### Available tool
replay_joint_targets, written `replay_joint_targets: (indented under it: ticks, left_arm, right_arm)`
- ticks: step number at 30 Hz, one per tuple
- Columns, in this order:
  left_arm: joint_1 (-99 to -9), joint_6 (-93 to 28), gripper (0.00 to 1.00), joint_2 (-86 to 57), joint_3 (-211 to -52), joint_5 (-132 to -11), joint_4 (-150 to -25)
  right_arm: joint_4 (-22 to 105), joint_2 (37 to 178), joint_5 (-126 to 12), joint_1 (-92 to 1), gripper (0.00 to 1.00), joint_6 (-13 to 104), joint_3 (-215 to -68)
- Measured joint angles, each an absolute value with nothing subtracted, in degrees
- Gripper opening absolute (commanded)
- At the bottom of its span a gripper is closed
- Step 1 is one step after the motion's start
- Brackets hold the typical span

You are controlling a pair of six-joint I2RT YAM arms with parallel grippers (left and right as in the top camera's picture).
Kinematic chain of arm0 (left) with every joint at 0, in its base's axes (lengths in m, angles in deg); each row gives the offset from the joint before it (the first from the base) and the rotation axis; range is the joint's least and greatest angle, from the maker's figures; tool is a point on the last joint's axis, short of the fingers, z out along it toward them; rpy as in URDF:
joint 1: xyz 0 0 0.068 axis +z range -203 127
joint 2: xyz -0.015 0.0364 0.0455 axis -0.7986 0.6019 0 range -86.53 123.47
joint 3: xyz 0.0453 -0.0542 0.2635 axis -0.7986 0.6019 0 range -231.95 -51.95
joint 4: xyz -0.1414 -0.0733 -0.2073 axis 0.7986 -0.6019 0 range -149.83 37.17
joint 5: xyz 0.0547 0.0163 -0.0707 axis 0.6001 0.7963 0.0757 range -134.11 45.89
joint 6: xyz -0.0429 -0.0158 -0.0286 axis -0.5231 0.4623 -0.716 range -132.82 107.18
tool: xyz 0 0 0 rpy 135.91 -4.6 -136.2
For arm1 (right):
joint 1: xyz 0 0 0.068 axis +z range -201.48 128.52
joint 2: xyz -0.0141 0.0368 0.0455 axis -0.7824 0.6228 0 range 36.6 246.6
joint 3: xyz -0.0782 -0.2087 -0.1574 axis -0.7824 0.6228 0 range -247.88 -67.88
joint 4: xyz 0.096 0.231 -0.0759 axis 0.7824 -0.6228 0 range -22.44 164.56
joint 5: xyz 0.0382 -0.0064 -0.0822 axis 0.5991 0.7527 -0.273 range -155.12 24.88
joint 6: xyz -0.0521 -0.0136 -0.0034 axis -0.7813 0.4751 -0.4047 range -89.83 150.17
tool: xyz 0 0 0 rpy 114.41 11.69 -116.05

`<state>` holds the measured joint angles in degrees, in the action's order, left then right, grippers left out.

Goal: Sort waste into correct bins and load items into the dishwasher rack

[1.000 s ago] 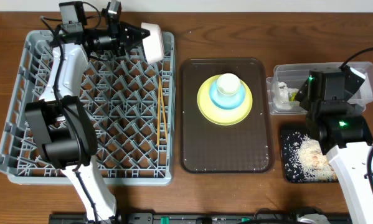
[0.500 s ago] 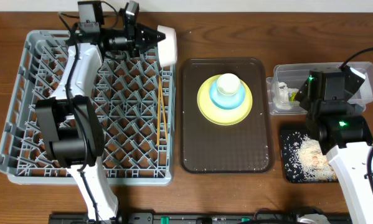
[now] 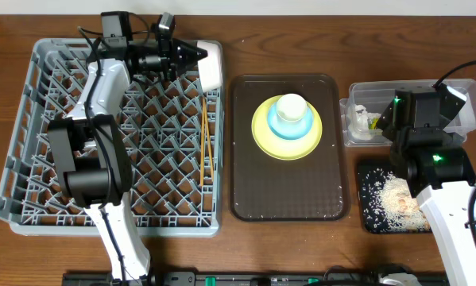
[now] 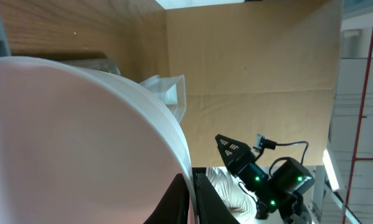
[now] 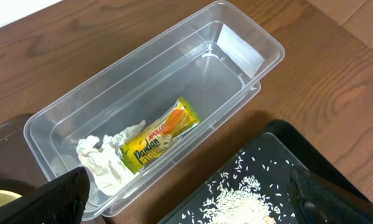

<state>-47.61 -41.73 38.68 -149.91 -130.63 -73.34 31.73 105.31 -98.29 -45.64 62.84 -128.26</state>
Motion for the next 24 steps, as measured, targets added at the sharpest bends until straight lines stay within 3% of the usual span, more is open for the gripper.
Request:
replay_joint_targets:
  ticks: [3, 5, 7, 9, 11, 24]
  left_arm:
    - [-47.19, -41.75, 0.10, 38.94, -149.91, -130.80, -73.36]
    - [-46.95, -41.73, 0.17, 39.18, -149.91, -131.00, -73.34]
    - [-46.36, -41.64, 0.43, 39.44, -149.91, -130.69, -73.27]
    - [-45.90, -41.70, 0.54, 39.90, -149.91, -130.10, -73.43]
    - [-45.05, -41.33, 0.84, 40.58, -149.88, -129.45, -73.36]
    - [-37.42, -42.58, 0.91, 40.86, -149.75, -127.02, -73.56]
  right_arm:
    - [31.73, 105.31, -98.29, -45.64, 0.99, 62.84, -128.26]
    - [31.73, 105.31, -98.29, -45.64, 0.99, 62.84, -128.26]
    - [31.73, 105.31, -98.29, -45.64, 0.99, 62.84, -128.26]
    - [31.71, 105.31, -98.29, -45.64, 0.99, 62.84, -128.26]
    - [31.71, 105.31, -98.29, -45.64, 0.99, 62.84, -128.26]
    - [31.73, 105.31, -98.29, -45.64, 0.99, 62.84, -128.26]
